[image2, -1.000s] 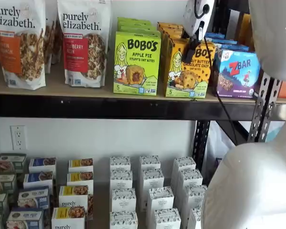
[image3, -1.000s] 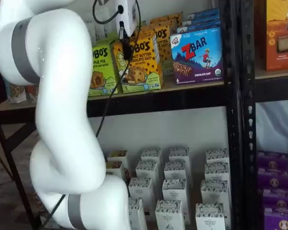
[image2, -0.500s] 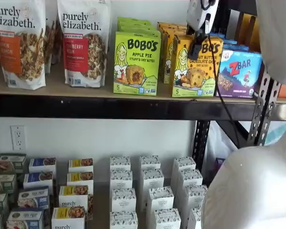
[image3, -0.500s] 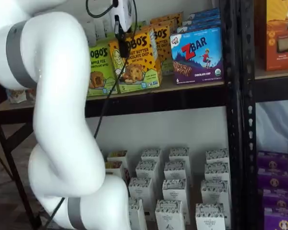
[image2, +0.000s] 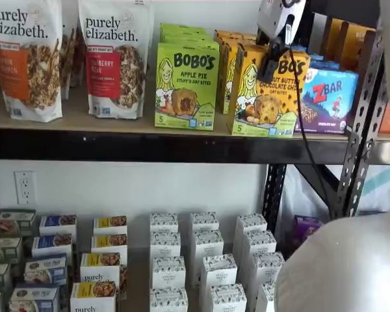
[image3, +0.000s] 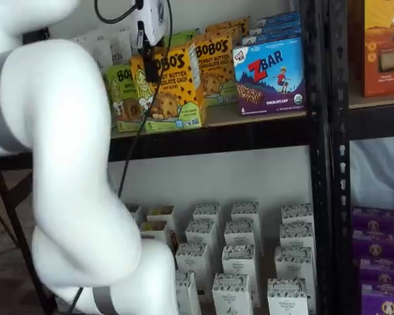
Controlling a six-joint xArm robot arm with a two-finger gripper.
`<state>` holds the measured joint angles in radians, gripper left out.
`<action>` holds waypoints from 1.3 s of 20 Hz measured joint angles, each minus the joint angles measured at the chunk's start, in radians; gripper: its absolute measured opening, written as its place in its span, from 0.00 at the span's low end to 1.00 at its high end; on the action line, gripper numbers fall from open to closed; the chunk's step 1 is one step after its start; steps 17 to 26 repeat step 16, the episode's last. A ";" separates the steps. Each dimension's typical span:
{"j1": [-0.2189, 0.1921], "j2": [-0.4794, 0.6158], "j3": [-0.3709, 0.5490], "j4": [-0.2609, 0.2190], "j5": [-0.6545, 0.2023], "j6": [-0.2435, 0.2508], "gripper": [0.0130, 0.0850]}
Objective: Pick up the orange box on the top shelf, the fifth box from the left
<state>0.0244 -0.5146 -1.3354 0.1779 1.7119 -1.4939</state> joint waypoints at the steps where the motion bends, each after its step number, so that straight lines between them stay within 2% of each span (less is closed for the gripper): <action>1: 0.009 -0.023 0.022 -0.004 -0.003 0.008 0.11; 10: 0.049 -0.143 0.128 -0.016 0.027 0.048 0.11; 15: 0.055 -0.199 0.174 -0.009 0.049 0.057 0.11; 26: 0.053 -0.207 0.179 -0.005 0.054 0.057 0.11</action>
